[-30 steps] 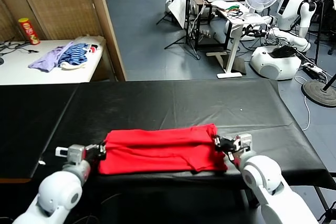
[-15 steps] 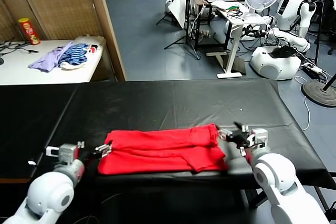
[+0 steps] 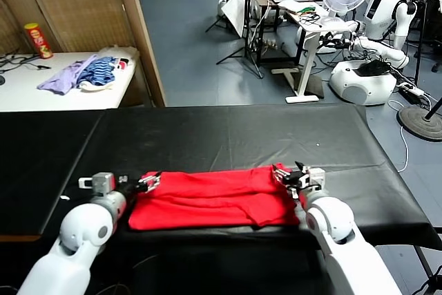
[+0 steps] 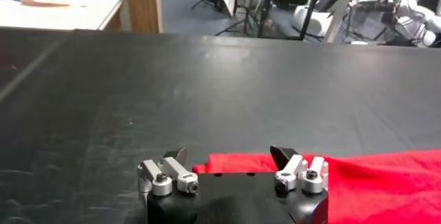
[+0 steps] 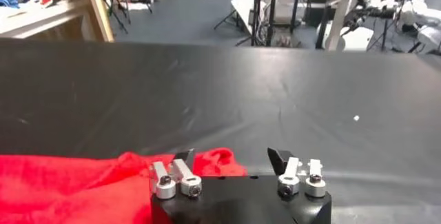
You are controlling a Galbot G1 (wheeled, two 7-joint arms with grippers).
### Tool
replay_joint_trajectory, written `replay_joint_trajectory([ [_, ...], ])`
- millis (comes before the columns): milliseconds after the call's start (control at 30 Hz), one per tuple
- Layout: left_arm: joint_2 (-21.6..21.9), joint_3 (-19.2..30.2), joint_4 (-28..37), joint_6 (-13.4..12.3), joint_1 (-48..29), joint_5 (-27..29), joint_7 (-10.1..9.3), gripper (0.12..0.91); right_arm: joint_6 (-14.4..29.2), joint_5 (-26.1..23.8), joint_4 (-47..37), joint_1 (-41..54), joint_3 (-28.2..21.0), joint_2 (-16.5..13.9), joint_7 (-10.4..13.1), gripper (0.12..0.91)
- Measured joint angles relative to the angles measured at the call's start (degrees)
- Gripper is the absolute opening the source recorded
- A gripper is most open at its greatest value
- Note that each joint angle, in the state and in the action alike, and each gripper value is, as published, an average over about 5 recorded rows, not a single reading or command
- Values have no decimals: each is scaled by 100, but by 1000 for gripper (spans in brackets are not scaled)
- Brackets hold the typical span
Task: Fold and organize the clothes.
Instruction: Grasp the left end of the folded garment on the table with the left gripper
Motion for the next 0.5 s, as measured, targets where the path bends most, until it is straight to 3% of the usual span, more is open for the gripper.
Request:
replay_joint_trajectory([
  [167, -120, -16, 241, -58, -10, 7, 4, 476, 241, -202, -121, -50, -30, 179, 58, 374],
  [300, -211, -30, 299, -282, 57, 311, 7, 244, 645, -399, -217, -127, -91, 333, 342, 181],
  [400, -304, -2, 348, -628, 127, 825, 2, 143, 966, -624, -284, -188, -134, 457, 553, 140],
  [500, -425, 19, 421, -968, 175, 1456, -39, 139, 1142, -694, -307, -216, -136, 532, 591, 142],
])
